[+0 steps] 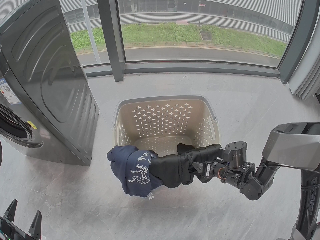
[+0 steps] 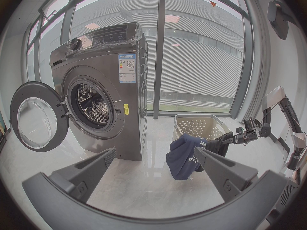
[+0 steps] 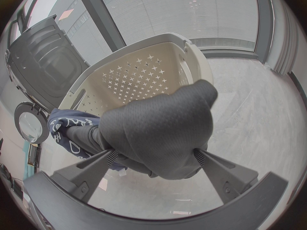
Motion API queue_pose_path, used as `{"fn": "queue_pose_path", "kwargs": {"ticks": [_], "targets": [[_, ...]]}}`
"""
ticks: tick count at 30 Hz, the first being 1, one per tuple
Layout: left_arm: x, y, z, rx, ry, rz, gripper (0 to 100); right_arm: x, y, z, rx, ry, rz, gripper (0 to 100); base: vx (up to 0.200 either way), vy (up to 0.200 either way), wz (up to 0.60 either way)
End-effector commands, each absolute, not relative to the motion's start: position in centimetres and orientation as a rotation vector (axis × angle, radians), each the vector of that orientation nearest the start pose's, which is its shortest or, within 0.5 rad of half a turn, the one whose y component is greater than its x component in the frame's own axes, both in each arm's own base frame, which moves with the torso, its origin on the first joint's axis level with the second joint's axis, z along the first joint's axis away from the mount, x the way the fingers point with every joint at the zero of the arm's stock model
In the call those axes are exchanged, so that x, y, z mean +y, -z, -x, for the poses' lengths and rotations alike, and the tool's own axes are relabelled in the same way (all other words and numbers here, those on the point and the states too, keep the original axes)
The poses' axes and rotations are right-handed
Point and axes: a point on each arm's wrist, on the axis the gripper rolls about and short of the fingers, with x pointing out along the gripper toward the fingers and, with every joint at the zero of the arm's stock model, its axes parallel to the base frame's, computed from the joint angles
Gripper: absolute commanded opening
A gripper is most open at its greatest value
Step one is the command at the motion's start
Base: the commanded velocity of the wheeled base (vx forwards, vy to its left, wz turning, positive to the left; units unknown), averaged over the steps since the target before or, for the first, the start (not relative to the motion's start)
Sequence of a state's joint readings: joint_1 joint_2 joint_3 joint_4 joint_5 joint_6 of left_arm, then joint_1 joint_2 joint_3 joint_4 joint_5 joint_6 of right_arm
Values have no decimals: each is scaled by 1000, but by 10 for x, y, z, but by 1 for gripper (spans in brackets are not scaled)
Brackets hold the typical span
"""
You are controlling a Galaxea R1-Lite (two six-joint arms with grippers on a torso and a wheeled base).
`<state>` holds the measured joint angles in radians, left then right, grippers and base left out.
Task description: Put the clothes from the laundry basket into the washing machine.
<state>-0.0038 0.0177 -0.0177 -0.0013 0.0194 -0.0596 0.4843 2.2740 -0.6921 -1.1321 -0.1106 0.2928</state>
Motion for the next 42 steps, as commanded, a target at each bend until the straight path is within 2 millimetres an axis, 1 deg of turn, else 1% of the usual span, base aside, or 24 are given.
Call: {"fn": "queue_pose_path", "kwargs": {"ticks": [1, 9, 13, 16, 18, 19, 20, 21, 22, 23, 24, 25, 28, 29, 32, 34, 35, 36, 40, 41, 42], "targets": [[1, -76, 22, 10, -17, 60, 100, 167, -5, -323, 470, -303, -156, 0, 0, 0, 0], [1, -76, 22, 10, -17, 60, 100, 170, -8, -321, 444, -324, -167, 0, 0, 0, 0], [1, -76, 22, 10, -17, 60, 100, 168, -12, -311, 434, -335, -172, 0, 0, 0, 0], [1, -76, 22, 10, -17, 60, 100, 164, -21, -301, 412, -343, -179, 0, 0, 0, 0], [1, -76, 22, 10, -17, 60, 100, 157, -38, -286, 370, -354, -191, 0, 0, 0, 0], [1, -76, 22, 10, -17, 60, 100, 157, -38, -286, 370, -354, -191, 0, 0, 0, 0], [1, -76, 22, 10, -17, 60, 100, 151, -54, -275, 336, -362, -202, 0, 0, 0, 0], [1, -76, 22, 10, -17, 60, 100, 151, -56, -273, 330, -363, -204, 0, 0, 0, 0], [1, -76, 22, 10, -17, 60, 100, 146, -71, -261, 296, -377, -207, 0, 0, 0, 0], [1, -76, 22, 10, -17, 60, 100, 145, -80, -254, 268, -391, -214, 0, 0, 0, 0], [1, -76, 22, 10, -17, 60, 100, 145, -82, -253, 262, -394, -214, 0, 0, 0, 0], [1, -76, 22, 10, -16, 60, 100, 144, -101, -240, 195, -428, -235, 0, 0, 0, 0], [1, -76, 22, 10, -14, 60, 100, 141, -126, -229, 112, -455, -260, 0, 0, 0, 0], [1, -76, 22, 10, -14, 60, 100, 140, -130, -227, 97, -460, -262, 0, 0, 0, 0], [1, -76, 22, 10, -14, 60, 100, 138, -152, -219, 15, -485, -262, 0, 0, 0, 0], [1, -76, 22, 10, -14, 60, 100, 137, -158, -218, -10, -500, -261, 0, 0, 0, 0], [1, -76, 22, 10, -14, 60, 100, 137, -170, -216, -52, -530, -260, 0, 0, 0, 0], [1, -76, 22, 10, -14, 60, 100, 136, -176, -216, -70, -543, -260, 0, 0, 0, 0], [1, -76, 22, 12, -14, 60, 100, 135, -191, -213, -110, -565, -255, 0, 0, 0, 0], [1, -76, 22, 12, -14, 60, 100, 133, -199, -213, -128, -575, -245, 0, 0, 0, 0], [1, -76, 22, 12, -14, 60, 100, 133, -200, -213, -130, -576, -242, 0, 0, 0, 0]]}}
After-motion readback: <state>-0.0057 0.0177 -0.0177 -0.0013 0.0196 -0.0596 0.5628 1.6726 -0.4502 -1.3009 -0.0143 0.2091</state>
